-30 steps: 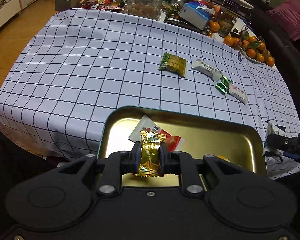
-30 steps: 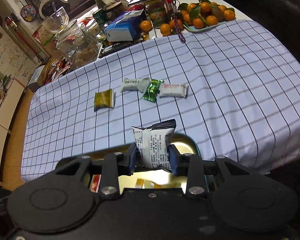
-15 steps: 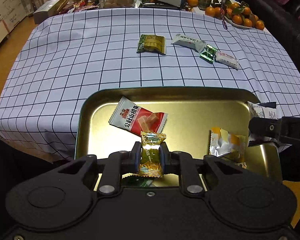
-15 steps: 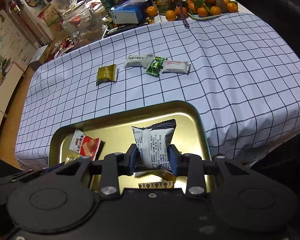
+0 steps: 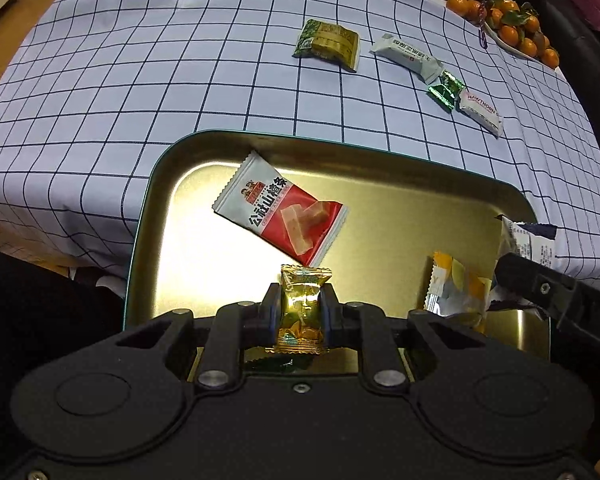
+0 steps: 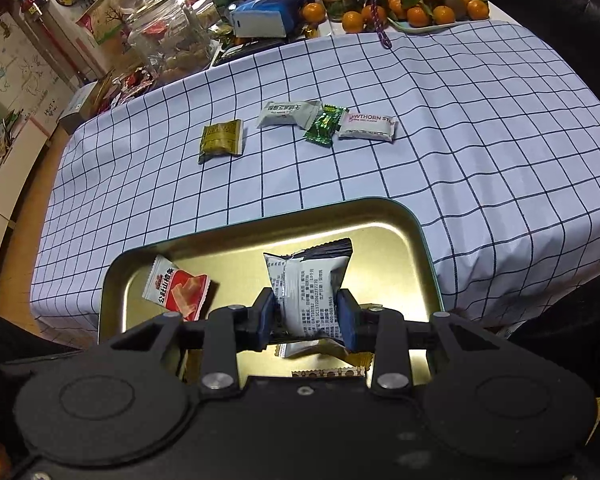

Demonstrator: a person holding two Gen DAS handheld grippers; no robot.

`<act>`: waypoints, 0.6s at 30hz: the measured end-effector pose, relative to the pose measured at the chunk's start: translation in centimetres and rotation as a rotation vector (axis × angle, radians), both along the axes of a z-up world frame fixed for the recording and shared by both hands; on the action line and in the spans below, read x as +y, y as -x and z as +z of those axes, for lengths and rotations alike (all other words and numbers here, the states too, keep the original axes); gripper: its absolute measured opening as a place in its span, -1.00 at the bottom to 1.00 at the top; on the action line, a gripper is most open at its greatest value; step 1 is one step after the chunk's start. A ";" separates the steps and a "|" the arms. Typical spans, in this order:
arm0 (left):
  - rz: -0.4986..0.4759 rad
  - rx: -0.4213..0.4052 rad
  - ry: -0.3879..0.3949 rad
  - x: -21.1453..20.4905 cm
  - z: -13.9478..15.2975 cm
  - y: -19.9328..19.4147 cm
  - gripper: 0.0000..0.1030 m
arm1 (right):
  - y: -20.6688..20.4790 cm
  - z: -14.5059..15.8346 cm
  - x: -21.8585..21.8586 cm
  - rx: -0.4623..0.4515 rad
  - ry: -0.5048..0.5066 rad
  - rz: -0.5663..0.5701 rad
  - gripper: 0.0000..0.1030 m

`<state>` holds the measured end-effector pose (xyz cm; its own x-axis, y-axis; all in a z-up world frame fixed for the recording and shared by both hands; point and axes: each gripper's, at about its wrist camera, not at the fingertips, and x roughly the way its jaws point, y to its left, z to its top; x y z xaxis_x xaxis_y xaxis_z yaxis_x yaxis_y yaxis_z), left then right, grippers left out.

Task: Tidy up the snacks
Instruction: 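Release the gold foil packet with the left tool while the right tool drops the white packet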

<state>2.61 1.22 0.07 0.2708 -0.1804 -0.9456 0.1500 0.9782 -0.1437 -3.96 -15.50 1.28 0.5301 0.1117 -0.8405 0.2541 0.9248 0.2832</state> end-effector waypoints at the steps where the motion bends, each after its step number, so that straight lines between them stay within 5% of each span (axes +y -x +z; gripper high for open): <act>1: 0.002 0.005 0.003 0.0 0.0 -0.1 -0.49 | -0.1 0.0 0.1 0.001 0.004 0.004 -0.31; 18: 0.019 -0.075 -0.003 -0.3 0.9 -0.1 -0.37 | -0.7 -0.6 0.0 0.022 -0.018 0.002 -0.31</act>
